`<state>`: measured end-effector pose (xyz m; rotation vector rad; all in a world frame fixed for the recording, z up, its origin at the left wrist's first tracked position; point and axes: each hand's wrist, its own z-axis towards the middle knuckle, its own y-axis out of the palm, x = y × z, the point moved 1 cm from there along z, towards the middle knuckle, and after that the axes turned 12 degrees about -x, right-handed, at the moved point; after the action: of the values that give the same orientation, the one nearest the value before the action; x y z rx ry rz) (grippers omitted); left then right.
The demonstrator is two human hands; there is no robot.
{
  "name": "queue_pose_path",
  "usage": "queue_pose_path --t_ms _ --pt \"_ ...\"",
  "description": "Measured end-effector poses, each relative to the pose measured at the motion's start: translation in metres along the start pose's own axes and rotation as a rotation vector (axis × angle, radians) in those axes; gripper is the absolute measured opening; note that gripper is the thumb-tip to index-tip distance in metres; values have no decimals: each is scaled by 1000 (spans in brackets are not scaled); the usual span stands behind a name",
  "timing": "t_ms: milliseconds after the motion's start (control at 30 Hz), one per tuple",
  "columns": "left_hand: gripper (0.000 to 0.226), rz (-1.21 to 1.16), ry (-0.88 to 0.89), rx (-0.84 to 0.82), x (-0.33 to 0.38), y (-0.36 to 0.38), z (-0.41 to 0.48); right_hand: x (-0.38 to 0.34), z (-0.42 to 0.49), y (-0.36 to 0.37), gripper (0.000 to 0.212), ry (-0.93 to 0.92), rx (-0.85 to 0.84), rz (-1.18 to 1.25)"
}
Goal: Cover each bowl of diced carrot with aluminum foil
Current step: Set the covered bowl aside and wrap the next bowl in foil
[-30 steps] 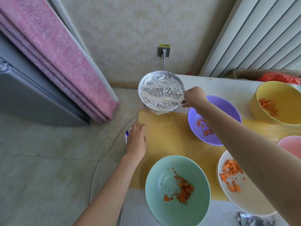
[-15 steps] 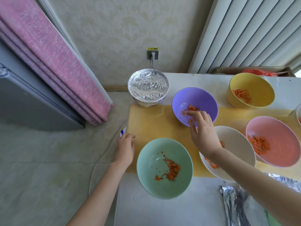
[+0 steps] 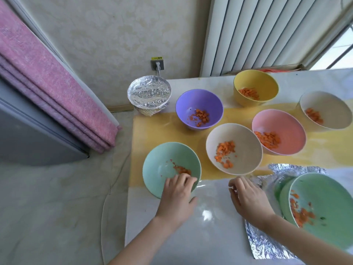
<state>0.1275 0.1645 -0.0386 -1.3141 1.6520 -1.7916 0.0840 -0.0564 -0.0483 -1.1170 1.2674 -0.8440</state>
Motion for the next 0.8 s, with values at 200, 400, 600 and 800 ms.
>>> queue_pose_path --t_ms 200,400,600,800 --pt "63 109 -96 -15 2 10 -3 8 -33 1 18 70 -9 -35" --pt "64 117 -132 31 10 9 -5 20 -54 -17 22 166 10 -85" --pt "57 159 -149 159 34 11 -6 33 -73 -60 30 40 163 -159" --pt "44 101 0 154 97 31 6 111 -85 -79 64 390 42 -158"
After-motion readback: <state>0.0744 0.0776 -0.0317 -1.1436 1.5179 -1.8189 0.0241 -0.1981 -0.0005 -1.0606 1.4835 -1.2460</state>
